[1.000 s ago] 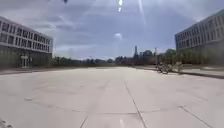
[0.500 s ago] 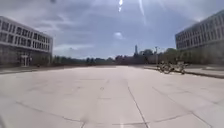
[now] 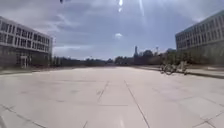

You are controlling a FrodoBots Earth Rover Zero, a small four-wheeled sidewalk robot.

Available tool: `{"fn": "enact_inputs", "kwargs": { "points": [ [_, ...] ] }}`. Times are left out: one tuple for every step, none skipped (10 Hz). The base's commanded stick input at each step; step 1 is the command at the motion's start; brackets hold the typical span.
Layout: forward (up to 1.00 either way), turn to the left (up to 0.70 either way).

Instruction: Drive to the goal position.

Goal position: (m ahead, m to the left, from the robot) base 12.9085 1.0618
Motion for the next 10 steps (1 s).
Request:
{"fn": "enact_inputs", "kwargs": {
  "points": [
    [0.50, -0.07],
    [0.50, -0.34],
    [0.50, -0.35],
    [0.50, -0.09],
    [0.50, 0.00],
    [0.50, 0.00],
    [0.50, 0.00],
    [0.50, 0.00],
    [0.50, 0.00],
    [0.50, 0.00]
  ]
}}
